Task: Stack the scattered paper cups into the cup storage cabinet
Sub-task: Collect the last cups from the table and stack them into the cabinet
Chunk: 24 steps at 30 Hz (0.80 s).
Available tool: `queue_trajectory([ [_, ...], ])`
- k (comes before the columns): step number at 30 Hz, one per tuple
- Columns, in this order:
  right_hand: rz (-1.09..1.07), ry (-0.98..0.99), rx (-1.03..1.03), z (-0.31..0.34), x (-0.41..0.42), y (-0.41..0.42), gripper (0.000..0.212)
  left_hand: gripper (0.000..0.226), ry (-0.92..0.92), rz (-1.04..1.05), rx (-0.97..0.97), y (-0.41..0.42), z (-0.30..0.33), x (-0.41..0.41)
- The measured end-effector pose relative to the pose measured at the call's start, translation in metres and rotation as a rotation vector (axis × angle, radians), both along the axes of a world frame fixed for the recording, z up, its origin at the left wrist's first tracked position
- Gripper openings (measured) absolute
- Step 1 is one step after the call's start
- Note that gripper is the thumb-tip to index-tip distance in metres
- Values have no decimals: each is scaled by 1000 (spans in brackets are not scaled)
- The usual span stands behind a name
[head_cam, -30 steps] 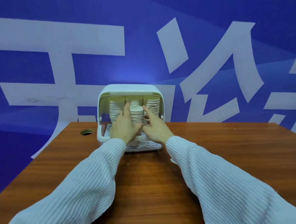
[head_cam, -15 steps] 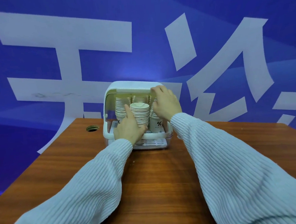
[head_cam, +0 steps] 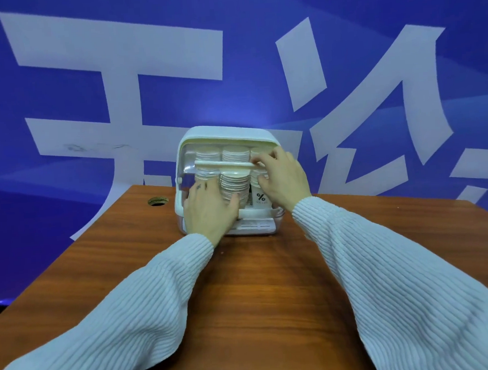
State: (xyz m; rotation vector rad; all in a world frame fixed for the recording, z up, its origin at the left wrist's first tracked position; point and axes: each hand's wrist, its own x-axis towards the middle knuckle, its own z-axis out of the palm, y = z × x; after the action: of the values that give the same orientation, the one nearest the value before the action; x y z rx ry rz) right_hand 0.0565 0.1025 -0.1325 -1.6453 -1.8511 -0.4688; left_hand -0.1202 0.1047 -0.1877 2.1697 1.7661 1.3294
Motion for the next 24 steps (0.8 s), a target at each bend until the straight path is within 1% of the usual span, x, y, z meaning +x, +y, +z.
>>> queue_trajectory([
  [2,-13,43,1,-1,-6,-5,34,37,21,-18,94,-11,-6,-9],
  [4,-35,75,-4,1,-11,-6,30,35,58,-86,72,-18,-9,-17],
  [6,-53,91,-8,5,-15,-7,26,45,140,-223,-12,-24,-11,-20],
  [8,-74,78,-19,11,-18,-3,26,58,309,-308,-41,-25,-9,-20],
  [10,-94,70,-35,19,-18,2,27,68,448,-315,-50,-20,-6,-17],
  [11,-100,65,-42,21,-17,5,27,71,469,-300,-74,-16,-5,-14],
  [14,-111,34,-51,24,-18,7,28,77,423,-233,-110,-9,0,-7],
  [18,-80,10,-53,18,-14,1,26,72,386,-170,-78,-10,-2,1],
  [22,-52,6,-44,3,-11,-11,22,45,284,-178,94,-20,-7,4],
  [24,-53,29,-37,-2,-12,-16,22,37,260,-187,119,-27,-7,5],
])
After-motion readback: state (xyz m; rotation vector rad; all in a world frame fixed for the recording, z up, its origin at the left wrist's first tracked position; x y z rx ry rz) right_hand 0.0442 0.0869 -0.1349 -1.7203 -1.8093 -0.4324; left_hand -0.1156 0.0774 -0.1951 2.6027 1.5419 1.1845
